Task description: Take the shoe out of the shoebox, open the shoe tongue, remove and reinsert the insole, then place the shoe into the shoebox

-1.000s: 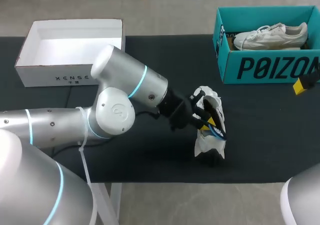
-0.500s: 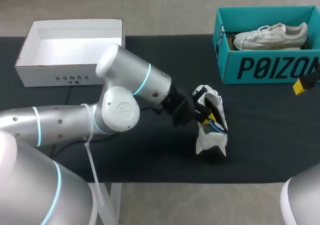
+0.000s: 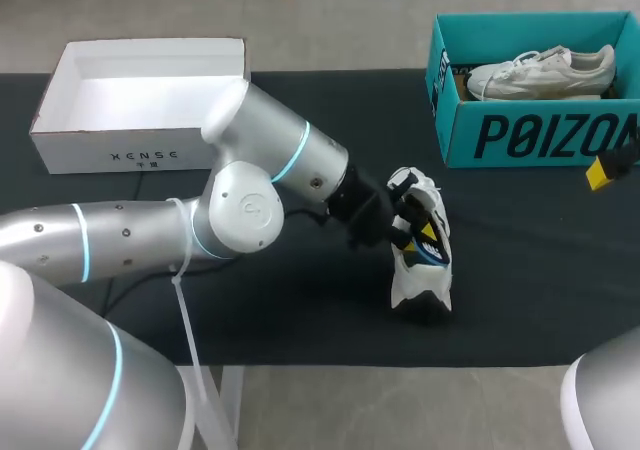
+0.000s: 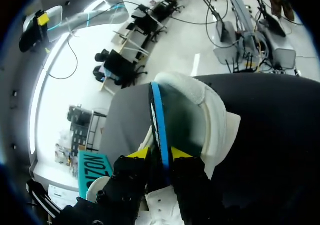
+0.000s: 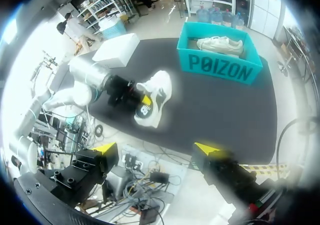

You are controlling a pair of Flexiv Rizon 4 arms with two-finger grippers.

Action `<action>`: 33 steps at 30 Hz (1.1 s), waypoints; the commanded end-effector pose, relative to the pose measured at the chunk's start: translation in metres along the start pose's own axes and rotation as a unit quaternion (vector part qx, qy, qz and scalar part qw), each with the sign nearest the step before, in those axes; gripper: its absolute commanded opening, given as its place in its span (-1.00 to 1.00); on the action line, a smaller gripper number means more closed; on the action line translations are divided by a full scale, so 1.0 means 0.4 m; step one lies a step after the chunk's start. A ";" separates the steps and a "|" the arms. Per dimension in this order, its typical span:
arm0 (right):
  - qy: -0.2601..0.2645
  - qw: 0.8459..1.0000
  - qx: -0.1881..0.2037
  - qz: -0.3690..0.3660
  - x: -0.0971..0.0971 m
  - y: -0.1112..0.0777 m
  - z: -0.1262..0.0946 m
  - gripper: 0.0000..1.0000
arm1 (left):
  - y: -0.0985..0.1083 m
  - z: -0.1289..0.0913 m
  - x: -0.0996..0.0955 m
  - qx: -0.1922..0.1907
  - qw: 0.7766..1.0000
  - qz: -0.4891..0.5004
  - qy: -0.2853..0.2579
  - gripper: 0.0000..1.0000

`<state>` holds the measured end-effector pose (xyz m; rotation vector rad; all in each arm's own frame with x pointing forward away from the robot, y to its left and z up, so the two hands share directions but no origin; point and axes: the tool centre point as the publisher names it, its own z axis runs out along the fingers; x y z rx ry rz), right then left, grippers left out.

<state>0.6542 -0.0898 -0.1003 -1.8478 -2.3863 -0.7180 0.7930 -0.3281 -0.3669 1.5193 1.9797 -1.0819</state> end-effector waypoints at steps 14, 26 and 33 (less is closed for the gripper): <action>-0.001 1.000 0.004 0.001 0.002 0.009 -0.001 1.00 | -0.071 -0.058 0.001 -0.024 0.999 -0.001 -0.021 -0.34; -0.001 1.000 0.004 0.001 0.002 0.009 -0.001 1.00 | -0.068 -0.026 -0.005 -0.015 1.000 0.001 -0.023 -1.00; -0.001 1.000 0.004 0.001 0.002 0.009 -0.001 1.00 | -0.029 -0.040 0.001 -0.025 1.000 0.015 -0.011 -1.00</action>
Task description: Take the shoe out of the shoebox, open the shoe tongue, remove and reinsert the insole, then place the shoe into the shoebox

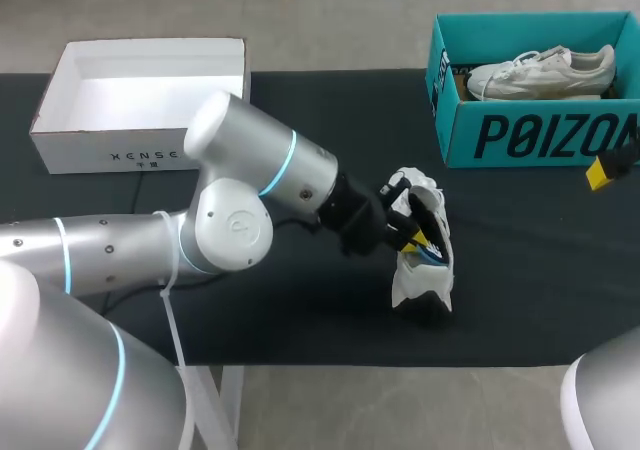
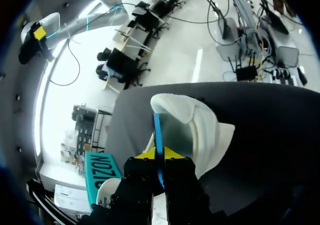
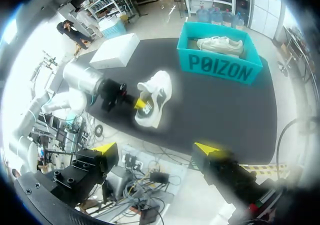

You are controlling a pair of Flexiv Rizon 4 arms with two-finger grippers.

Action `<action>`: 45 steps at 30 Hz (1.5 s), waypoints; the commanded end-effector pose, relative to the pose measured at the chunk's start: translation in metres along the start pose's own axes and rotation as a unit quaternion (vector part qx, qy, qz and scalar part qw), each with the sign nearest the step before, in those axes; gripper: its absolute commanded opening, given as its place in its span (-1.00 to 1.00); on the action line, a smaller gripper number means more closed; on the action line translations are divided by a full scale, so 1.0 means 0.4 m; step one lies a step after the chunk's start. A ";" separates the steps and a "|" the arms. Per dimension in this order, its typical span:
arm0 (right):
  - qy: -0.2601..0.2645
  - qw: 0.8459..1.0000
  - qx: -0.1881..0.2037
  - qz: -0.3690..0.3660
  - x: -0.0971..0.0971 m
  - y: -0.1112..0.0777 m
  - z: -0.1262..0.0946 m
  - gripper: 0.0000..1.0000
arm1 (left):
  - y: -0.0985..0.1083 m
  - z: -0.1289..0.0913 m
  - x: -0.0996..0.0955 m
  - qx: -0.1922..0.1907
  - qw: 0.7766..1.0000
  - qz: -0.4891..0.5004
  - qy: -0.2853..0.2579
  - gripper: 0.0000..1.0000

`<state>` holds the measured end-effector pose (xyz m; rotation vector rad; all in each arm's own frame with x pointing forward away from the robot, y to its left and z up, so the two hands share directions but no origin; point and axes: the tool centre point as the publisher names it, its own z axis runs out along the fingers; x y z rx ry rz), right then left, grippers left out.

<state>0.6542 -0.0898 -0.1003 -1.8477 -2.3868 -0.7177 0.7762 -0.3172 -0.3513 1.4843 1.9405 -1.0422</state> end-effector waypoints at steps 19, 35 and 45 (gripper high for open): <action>0.000 1.000 0.004 0.001 0.002 0.009 -0.001 1.00 | -0.002 -0.021 0.009 -0.009 1.000 -0.008 0.015 1.00; 0.000 1.000 0.004 0.001 0.002 0.009 -0.001 1.00 | -0.035 -0.049 0.008 -0.019 1.000 -0.013 0.004 -0.39; 0.000 1.000 0.004 0.001 0.002 0.009 -0.001 1.00 | -0.043 -0.087 -0.042 -0.042 0.979 0.073 0.187 -0.12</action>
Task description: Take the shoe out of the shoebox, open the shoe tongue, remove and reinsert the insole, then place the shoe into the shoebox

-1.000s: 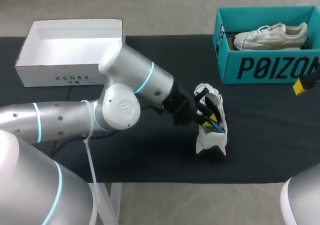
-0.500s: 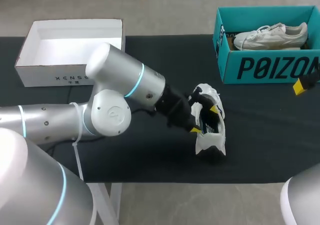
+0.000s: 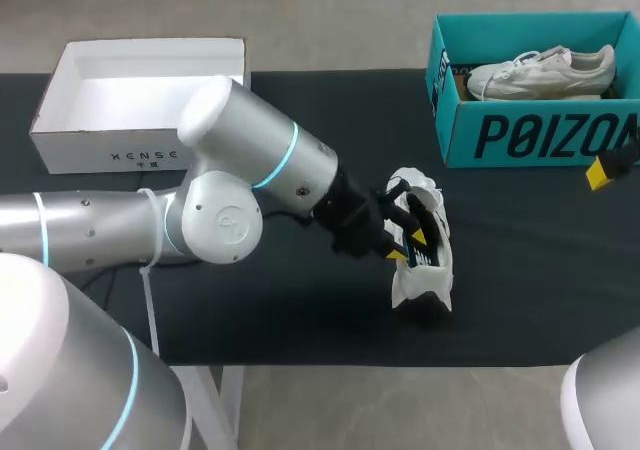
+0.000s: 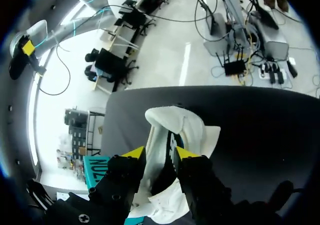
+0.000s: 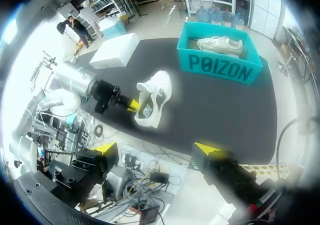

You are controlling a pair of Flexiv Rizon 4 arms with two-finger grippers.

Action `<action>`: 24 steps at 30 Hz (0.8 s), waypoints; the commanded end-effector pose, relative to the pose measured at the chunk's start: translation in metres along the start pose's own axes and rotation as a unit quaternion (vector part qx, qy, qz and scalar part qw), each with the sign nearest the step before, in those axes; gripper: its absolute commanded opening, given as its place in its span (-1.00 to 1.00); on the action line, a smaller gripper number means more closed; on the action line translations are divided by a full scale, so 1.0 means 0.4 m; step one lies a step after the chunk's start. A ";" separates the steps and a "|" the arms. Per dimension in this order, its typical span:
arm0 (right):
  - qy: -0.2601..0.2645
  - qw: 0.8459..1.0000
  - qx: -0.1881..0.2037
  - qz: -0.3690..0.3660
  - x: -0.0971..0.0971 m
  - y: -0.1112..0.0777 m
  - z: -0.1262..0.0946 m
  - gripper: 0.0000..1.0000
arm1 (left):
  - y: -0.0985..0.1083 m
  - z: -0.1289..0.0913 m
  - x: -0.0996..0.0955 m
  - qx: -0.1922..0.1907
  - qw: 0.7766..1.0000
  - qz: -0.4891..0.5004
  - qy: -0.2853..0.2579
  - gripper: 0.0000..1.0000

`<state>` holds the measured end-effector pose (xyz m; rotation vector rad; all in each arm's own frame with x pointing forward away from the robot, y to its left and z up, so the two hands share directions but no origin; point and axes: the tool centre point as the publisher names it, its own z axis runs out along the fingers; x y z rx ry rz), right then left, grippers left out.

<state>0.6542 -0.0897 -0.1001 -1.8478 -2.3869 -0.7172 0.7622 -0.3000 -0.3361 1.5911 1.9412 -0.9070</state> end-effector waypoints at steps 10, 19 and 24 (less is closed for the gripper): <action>0.000 1.000 0.004 0.001 0.001 0.009 -0.001 1.00 | 0.008 -0.055 -0.057 -0.018 0.971 0.050 0.234 1.00; 0.000 1.000 0.004 0.001 0.001 0.009 -0.001 1.00 | 0.008 -0.055 -0.057 -0.018 0.971 0.050 0.234 1.00; 0.000 1.000 0.004 0.001 0.001 0.009 -0.001 1.00 | 0.006 -0.051 -0.059 -0.022 0.962 0.051 0.269 1.00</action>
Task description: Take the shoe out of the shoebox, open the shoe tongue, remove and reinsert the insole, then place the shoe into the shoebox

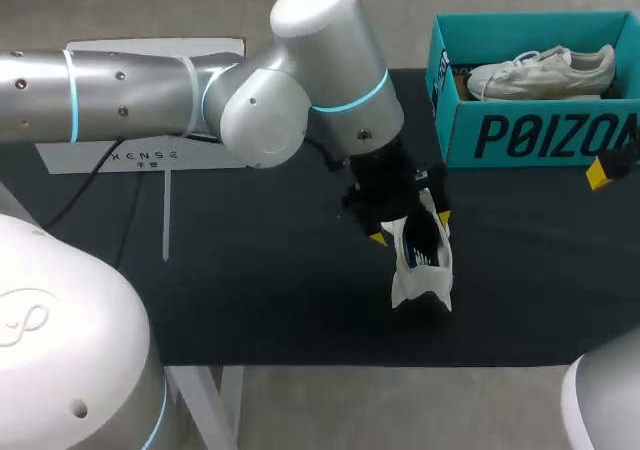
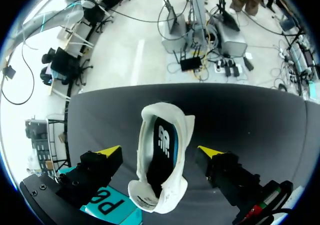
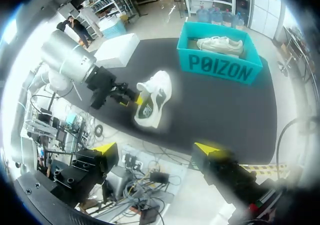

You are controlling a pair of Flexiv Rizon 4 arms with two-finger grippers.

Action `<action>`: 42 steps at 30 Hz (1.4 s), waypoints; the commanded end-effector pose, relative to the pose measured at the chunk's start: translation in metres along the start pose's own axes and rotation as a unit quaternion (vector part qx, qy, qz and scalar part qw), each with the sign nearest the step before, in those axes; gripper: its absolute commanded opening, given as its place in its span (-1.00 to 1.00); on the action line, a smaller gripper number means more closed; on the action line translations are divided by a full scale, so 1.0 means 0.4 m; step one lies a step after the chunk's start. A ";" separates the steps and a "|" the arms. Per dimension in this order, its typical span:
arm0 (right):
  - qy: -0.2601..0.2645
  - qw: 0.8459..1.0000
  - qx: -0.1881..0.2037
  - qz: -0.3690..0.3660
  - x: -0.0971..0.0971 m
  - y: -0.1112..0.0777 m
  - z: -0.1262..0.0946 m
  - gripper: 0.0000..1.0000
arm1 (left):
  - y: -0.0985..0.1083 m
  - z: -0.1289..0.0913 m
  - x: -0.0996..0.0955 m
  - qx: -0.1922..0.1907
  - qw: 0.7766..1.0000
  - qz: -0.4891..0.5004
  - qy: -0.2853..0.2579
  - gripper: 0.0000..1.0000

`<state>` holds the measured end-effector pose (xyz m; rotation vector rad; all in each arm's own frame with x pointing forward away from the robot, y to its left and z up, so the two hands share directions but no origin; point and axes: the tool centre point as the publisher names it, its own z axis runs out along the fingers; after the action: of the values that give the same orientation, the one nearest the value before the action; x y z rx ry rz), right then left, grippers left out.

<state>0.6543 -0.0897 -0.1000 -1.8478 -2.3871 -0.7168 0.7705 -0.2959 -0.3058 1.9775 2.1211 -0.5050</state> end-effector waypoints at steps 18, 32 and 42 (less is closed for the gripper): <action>0.000 1.000 0.004 0.001 0.001 0.009 -0.001 1.00 | -0.013 0.109 -0.019 -0.063 0.985 -0.007 0.160 -1.00; 0.000 1.000 0.004 0.001 0.001 0.009 -0.001 1.00 | -0.019 0.220 0.044 -0.047 0.984 -0.019 0.169 -1.00; 0.000 1.000 0.004 0.001 0.001 0.009 -0.001 1.00 | -0.016 0.200 0.047 -0.050 0.982 -0.021 0.183 -1.00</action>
<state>0.6547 -0.0895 -0.0996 -1.8481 -2.3873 -0.7152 0.7580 -0.3114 -0.3978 2.1066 2.3457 -0.0546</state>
